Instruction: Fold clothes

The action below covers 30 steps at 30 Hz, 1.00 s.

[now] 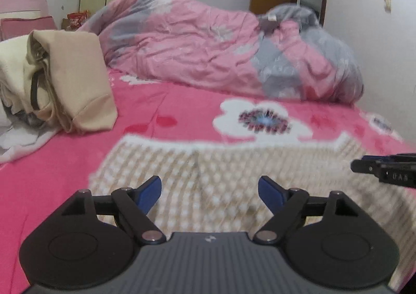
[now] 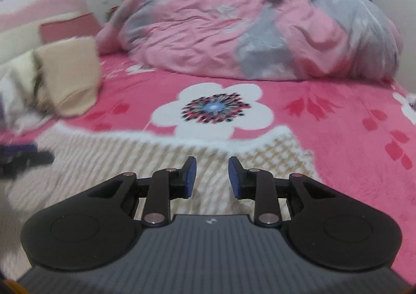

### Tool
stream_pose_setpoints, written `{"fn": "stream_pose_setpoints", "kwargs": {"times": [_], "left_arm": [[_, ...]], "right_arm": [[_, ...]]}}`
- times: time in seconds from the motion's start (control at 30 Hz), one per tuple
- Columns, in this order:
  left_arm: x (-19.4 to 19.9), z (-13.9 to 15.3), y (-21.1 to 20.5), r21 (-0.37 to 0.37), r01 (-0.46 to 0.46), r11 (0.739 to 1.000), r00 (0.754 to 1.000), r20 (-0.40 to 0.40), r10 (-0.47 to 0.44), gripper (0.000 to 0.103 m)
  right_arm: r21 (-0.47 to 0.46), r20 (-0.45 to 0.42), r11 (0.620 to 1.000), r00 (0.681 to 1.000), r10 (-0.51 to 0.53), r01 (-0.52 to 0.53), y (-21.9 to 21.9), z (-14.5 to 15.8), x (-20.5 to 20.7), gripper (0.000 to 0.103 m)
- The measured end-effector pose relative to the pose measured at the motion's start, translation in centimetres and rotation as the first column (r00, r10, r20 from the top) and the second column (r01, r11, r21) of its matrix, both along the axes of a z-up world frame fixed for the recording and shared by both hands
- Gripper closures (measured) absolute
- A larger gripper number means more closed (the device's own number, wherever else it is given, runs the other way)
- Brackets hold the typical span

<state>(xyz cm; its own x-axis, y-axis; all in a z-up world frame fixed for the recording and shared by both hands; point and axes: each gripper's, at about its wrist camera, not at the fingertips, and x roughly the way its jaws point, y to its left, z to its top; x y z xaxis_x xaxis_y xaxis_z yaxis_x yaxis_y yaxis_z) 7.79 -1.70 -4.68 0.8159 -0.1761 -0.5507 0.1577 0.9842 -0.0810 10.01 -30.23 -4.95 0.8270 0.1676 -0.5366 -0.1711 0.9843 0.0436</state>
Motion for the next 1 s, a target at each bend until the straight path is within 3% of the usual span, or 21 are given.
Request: {"fn": "stream_pose_setpoints", "kwargs": {"times": [0.1,0.23,0.4,0.5,0.67,0.77,0.87,1.0], "left_arm": [[0.1,-1.6,0.4,0.019,-0.014,1.0,0.999,-0.037,0.014,0.02],[-1.7,-0.3,1.3,-0.011,-0.02,1.0,1.0,-0.023,0.02,0.02],[-2.1,-2.0,3.3,-0.051,-0.043,0.998,0.998,-0.044,0.04,0.02],[-2.6,-0.9,2.7,-0.025,-0.059,0.998,0.997,-0.057,0.057,0.02],[-5.5,1.2,1.7,-0.053,-0.043,0.998,0.999,0.007,0.043,0.016],[-6.8,1.1,-0.2,-0.028,0.003,1.0,1.0,0.014,-0.002,0.01],[-7.0,-0.4,-2.5,0.034,0.035,0.999,0.999,-0.024,-0.034,0.008],[-7.4,-1.6,-4.5,0.111,-0.028,0.993,0.999,-0.012,0.03,0.0]], "right_arm": [[-0.108,-0.039,0.993,0.999,0.035,-0.039,0.7,-2.5,-0.5,0.074],[-0.076,-0.026,0.997,0.999,0.022,-0.024,0.1,-2.6,-1.4,0.074],[-0.036,-0.011,0.999,1.0,0.005,-0.005,-0.7,-2.8,-2.4,0.068],[-0.006,-0.008,1.0,1.0,-0.01,0.01,-1.2,-2.8,-3.0,0.066],[0.107,0.012,0.993,0.998,0.054,-0.055,0.1,0.7,-6.0,0.063],[0.111,0.044,0.986,0.992,0.12,-0.124,1.6,1.1,-8.2,0.062],[0.098,0.039,0.986,0.991,0.131,-0.134,2.4,-0.6,-8.8,0.056],[0.081,0.031,0.986,0.989,0.145,-0.147,3.5,-2.9,-9.6,0.055]]}}
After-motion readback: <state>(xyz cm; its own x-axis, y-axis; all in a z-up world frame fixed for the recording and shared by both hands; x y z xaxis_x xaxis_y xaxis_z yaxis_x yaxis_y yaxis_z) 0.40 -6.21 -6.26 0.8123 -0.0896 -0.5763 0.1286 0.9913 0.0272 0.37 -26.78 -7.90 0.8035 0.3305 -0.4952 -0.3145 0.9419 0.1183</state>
